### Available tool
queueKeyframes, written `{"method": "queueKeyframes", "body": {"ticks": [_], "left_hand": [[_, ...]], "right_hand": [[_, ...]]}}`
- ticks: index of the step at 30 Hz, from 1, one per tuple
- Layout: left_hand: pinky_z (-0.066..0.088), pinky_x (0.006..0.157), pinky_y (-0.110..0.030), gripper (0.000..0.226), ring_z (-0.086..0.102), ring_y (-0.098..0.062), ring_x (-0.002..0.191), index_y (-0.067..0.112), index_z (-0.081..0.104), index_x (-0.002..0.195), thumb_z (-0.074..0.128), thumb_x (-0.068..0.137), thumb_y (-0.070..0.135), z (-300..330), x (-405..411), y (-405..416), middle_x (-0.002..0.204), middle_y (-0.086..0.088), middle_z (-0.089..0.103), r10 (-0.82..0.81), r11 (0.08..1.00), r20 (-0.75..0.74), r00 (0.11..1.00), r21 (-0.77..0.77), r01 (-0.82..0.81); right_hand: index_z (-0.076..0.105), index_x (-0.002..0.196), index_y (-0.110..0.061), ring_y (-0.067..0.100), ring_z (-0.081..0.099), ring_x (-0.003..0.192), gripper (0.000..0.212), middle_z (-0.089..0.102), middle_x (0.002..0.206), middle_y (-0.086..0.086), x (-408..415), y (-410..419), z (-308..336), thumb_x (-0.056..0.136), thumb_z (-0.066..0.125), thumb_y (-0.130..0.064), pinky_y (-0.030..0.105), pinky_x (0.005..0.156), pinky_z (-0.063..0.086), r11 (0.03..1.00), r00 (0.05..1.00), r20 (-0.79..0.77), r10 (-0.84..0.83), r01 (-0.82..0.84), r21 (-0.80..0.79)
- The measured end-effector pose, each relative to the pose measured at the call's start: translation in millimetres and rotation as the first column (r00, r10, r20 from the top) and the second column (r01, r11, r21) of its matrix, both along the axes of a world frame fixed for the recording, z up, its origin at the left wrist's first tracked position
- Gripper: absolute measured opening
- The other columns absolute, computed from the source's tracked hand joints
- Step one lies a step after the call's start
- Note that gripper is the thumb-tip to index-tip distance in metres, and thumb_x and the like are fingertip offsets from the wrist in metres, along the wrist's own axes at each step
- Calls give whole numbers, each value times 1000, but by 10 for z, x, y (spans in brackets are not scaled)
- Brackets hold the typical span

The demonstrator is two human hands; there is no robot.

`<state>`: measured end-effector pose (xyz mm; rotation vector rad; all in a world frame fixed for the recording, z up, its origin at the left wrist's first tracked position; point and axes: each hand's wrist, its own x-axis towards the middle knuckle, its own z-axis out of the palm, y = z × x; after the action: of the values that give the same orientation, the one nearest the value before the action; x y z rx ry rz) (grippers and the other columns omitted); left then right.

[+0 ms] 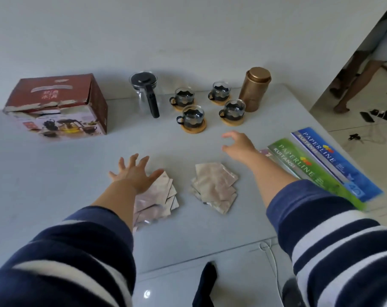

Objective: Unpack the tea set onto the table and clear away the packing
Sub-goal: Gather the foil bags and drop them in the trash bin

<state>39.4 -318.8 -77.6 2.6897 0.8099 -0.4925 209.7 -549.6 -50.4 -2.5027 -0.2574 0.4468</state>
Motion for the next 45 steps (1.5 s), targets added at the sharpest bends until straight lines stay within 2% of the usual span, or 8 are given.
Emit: {"method": "queueKeyframes", "body": {"ticks": [6, 14, 17, 22, 27, 36, 40, 45], "left_hand": [[17, 113, -65, 137, 3, -41, 147, 34, -2, 153, 27, 38, 102, -168, -697, 134, 163, 0, -4, 325, 940, -83, 942, -75, -331], [42, 94, -47, 129, 28, -33, 131, 28, -6, 153, 64, 58, 80, -252, -733, -278, 148, -7, 25, 393, 919, 24, 919, 16, -393], [42, 96, -46, 129, 33, -32, 129, 24, -5, 154, 72, 61, 71, -255, -732, -293, 143, -10, 30, 435, 900, 41, 900, -40, -433], [47, 91, -43, 88, 43, -31, 120, 25, 36, 130, 77, 60, 60, -315, -744, -236, 117, -7, 60, 487, 868, 85, 869, -159, -470], [47, 69, -35, 68, 61, -30, 98, 21, 44, 127, 76, 72, 44, -221, -756, -203, 108, -7, 64, 467, 862, 88, 880, -267, -431], [54, 79, -38, 32, 65, -32, 95, 20, 60, 113, 66, 84, 30, -286, -913, -337, 102, -7, 70, 623, 731, 237, 745, -515, -448], [56, 79, -40, 26, 67, -28, 81, 16, 63, 109, 68, 84, 22, -290, -978, -373, 87, -4, 69, 745, 559, 182, 642, -695, -451], [56, 67, -36, 23, 66, -23, 68, 15, 64, 103, 72, 82, 10, -237, -1072, -428, 89, -9, 71, 834, 305, 52, 550, -873, -380]], "right_hand": [[33, 141, -38, 35, 31, 132, 66, 34, 141, 10, -745, 20, -405, 83, 62, -46, 41, 105, 35, 966, 984, -176, -19, -27, -257], [10, 148, -24, 32, 33, 133, 120, 36, 143, 11, -1074, 148, -471, 58, 88, -43, 42, 105, 38, 938, 963, -168, -212, 152, -311], [28, 134, -14, 30, 51, 121, 107, 53, 130, 7, -1116, 139, -478, 52, 91, -42, 44, 96, 49, 946, 928, -256, -272, 210, -245], [57, 117, -7, 27, 66, 100, 69, 66, 107, 6, -1237, 137, -399, 64, 86, -39, 30, 76, 53, 957, 952, -234, -198, 137, -255], [42, 130, -12, 28, 59, 108, 74, 51, 129, 10, -1409, 226, -339, 70, 83, -29, 30, 74, 44, 955, 966, -161, -201, 157, -252], [59, 111, -3, 26, 58, 73, 43, 64, 94, 10, -1536, 198, -327, 76, 79, -17, 22, 49, 42, 970, 906, -346, -243, 222, -99], [60, 119, -2, 29, 66, 88, 46, 68, 101, 12, -1550, 161, -315, 78, 75, -14, 26, 67, 46, 960, 916, -287, -279, 268, -79], [45, 135, 3, 28, 59, 99, 67, 61, 122, 15, -1435, -105, -160, 79, 77, -15, 26, 76, 43, 878, 863, -372, -343, 435, 200]]}}
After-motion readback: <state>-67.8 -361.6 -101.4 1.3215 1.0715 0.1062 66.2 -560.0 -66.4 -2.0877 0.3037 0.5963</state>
